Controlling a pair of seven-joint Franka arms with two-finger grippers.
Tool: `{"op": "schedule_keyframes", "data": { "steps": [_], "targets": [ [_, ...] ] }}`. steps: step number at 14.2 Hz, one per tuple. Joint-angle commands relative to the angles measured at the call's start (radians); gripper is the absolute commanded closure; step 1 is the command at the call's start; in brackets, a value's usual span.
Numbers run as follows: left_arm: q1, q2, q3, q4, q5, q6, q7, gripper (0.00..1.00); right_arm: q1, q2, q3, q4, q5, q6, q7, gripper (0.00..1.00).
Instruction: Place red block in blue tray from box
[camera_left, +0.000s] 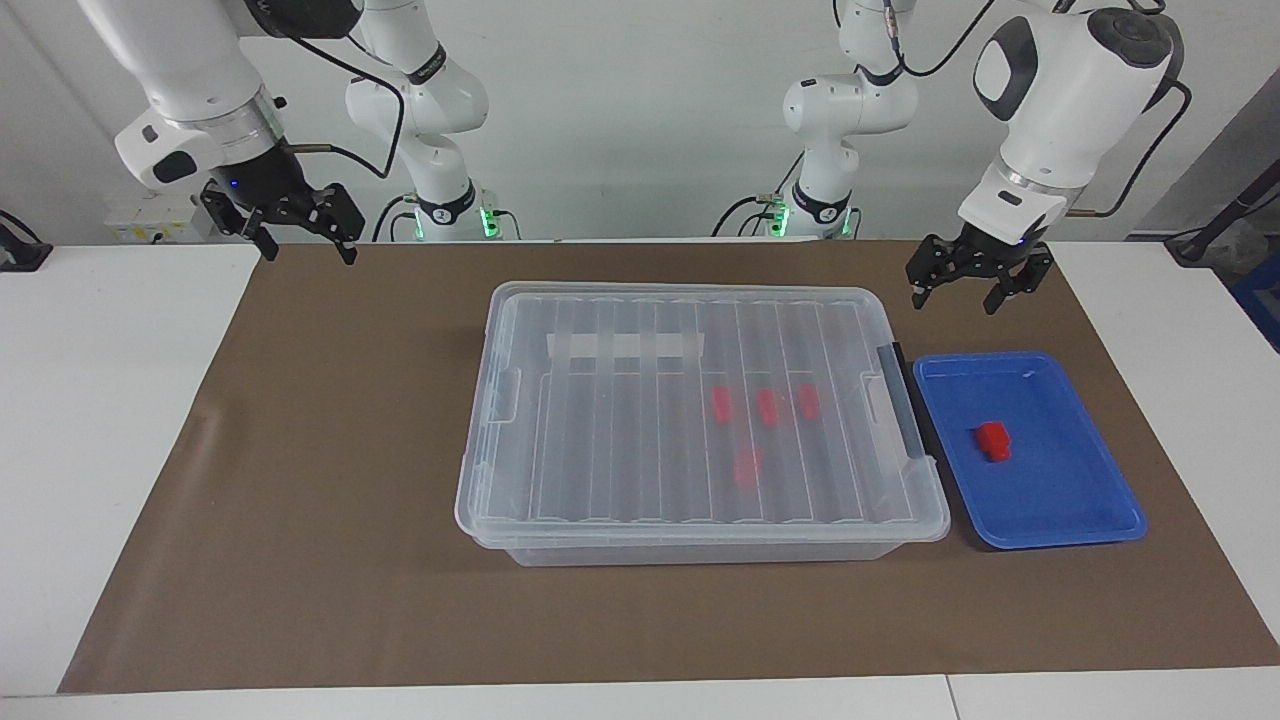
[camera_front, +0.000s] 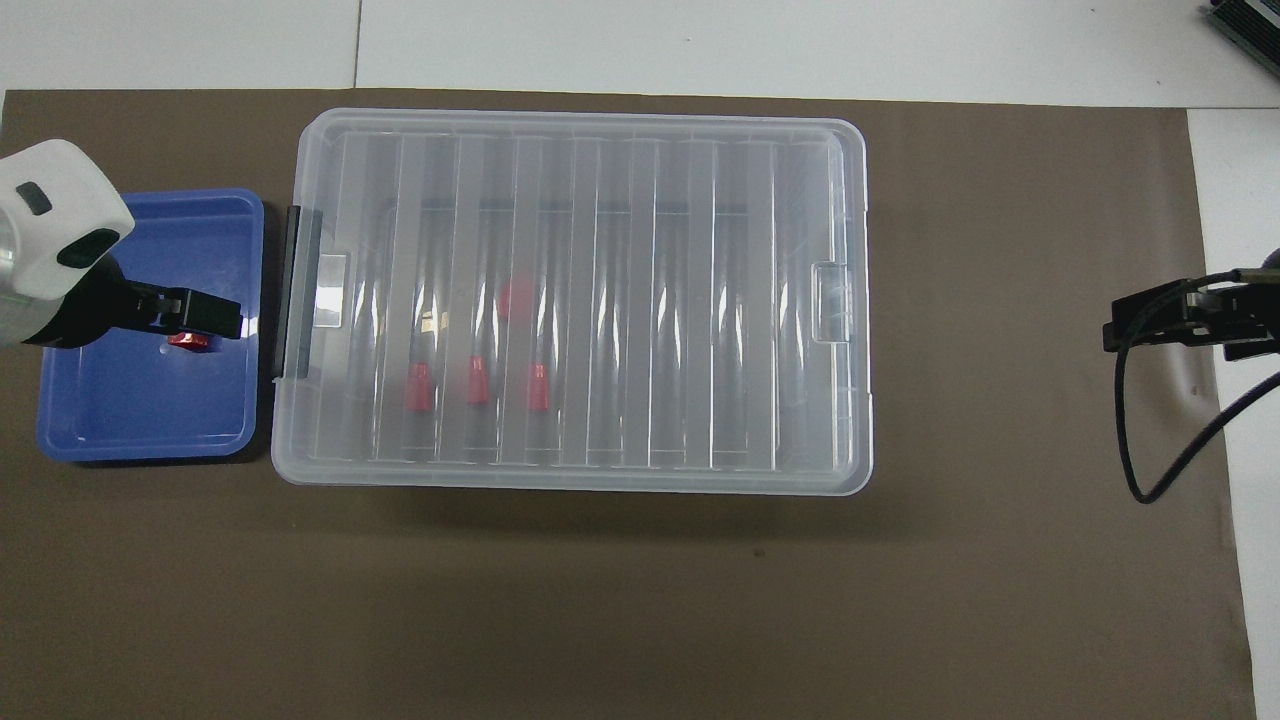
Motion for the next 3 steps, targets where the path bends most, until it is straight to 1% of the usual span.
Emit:
{"op": "schedule_keyframes", "data": {
  "steps": [1,3],
  "targets": [
    [0.014,-0.014,-0.005,-0.01,-0.008,-0.001,-0.008,0.0,0.006,-0.019,-0.006,-0.024,-0.008,0.004,0.025,0.0],
    [0.014,-0.014,-0.005,-0.01,-0.008,-0.001,-0.008,0.0,0.006,-0.019,-0.007,-0.025,-0.01,0.019,0.022,0.0]
  ]
}}
